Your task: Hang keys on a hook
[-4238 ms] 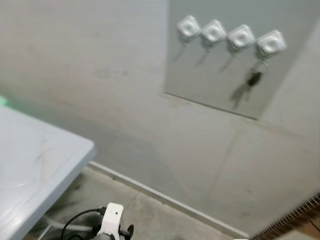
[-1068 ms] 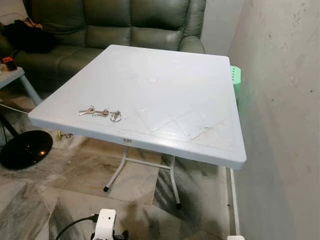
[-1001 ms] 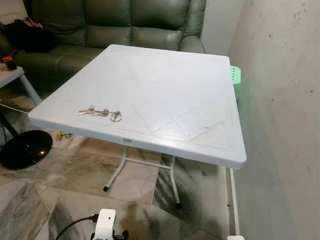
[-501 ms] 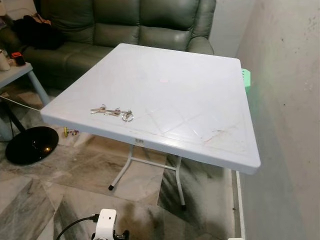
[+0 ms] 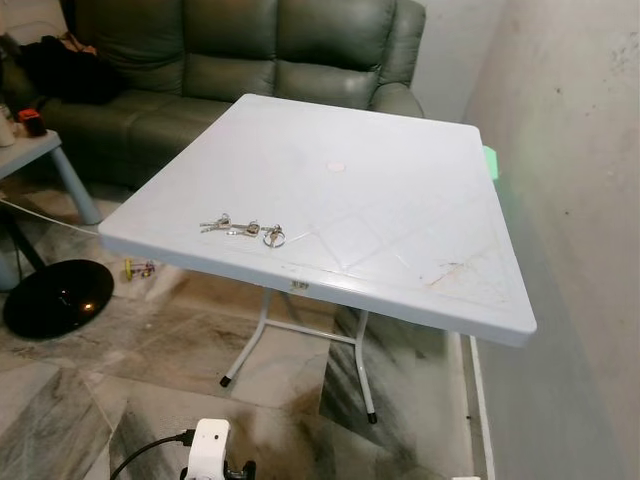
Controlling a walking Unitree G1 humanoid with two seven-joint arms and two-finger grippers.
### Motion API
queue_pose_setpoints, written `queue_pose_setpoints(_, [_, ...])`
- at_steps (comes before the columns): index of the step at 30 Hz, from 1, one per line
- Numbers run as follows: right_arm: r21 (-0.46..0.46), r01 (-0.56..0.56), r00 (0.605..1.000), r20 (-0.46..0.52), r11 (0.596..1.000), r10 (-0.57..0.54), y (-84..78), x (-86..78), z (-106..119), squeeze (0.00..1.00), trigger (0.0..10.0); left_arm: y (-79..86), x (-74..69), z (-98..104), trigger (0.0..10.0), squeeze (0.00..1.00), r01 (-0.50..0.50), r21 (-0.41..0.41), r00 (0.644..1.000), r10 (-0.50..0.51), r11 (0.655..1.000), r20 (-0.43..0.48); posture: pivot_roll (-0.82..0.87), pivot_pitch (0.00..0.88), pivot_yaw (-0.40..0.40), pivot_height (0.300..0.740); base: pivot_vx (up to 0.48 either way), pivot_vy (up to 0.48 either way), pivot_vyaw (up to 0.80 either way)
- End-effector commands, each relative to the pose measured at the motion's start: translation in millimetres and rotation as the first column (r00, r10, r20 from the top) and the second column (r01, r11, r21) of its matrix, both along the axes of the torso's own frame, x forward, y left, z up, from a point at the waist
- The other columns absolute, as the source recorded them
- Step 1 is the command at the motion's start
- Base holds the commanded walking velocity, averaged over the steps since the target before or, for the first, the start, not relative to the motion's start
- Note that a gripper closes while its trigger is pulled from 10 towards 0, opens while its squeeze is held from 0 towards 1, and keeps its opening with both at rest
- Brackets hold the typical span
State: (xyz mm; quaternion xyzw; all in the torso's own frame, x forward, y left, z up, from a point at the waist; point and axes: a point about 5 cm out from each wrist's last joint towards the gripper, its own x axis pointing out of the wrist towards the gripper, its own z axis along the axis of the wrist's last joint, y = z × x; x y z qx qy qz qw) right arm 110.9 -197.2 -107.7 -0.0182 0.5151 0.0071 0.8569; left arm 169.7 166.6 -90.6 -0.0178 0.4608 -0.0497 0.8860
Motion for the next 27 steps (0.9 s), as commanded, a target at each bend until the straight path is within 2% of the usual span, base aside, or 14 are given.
queue_pose_setpoints(1, [-0.010, 0.014, 1.000, 0.002, 1.000, -0.014, -2.4, 3.6, 1.0, 0.00, 10.0, -0.1, 2.2, 0.9, 10.0, 0.00, -0.005, 0.004, 1.000, 0.005, 1.000, 0.006, 0.15, 0.000, -0.062, 0.740, 0.000, 0.334, 0.00])
queue_pose_setpoints(27, [-0.008, 0.028, 1.000, 0.006, 1.000, -0.028, -3.5, 7.7, 2.1, 0.00, 10.0, -3.5, 3.8, 1.4, 10.0, 0.00, -0.025, -0.012, 1.000, 0.025, 1.000, 0.013, 0.16, 0.000, -0.070, 0.740, 0.000, 0.344, 0.00])
